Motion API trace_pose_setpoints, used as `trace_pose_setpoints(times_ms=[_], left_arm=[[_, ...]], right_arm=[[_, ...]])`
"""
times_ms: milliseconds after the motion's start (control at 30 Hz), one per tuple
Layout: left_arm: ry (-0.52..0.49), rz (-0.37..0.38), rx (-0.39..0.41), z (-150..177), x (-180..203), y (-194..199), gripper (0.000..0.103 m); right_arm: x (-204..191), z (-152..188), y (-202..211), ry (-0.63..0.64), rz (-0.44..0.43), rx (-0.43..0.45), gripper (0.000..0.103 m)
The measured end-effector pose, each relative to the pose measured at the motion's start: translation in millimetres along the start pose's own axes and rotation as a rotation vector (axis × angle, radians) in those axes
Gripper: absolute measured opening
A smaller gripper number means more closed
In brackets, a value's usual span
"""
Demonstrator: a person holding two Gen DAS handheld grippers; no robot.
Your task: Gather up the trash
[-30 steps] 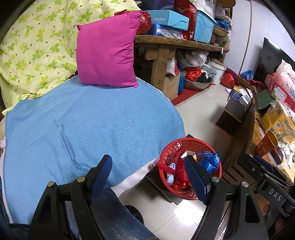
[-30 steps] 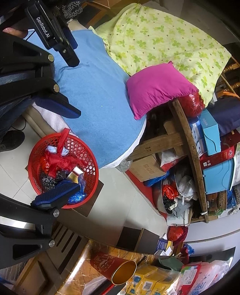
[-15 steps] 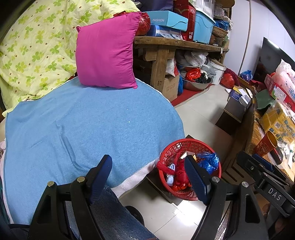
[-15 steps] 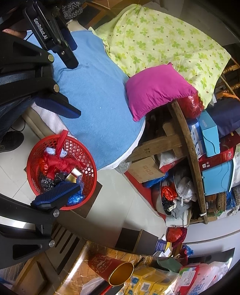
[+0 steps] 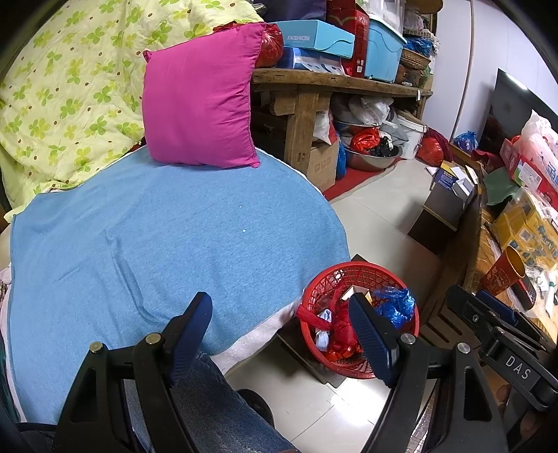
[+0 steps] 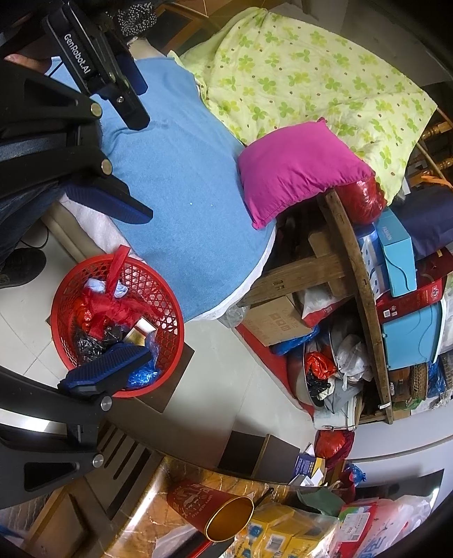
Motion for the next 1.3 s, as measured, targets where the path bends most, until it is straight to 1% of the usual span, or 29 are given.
trace_pose_setpoints(times_ms=[867,1300], left_arm=[[-0.008,0.005,-0.022,2.8,1.2,-7.1,0.081],[-0.022,0.007,-0.020,4.2,5.3,-5.8,0.081]], right_arm=[[5.4,3.2,-2.2,-0.010,0.006,-0.009,0.075],[6.4,3.2,-2.1,-0.016,0.006,-0.009,0.075]])
Point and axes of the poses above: each gripper's, at about its wrist camera, not at the fingertips, and y roughly against the way its jaws point, x to its right, z to its underside, the point moved 3 cm from there along -y, roughly the way its jaws point, and after that the axes turned 6 degrees about -z, right-handed, at the moved point
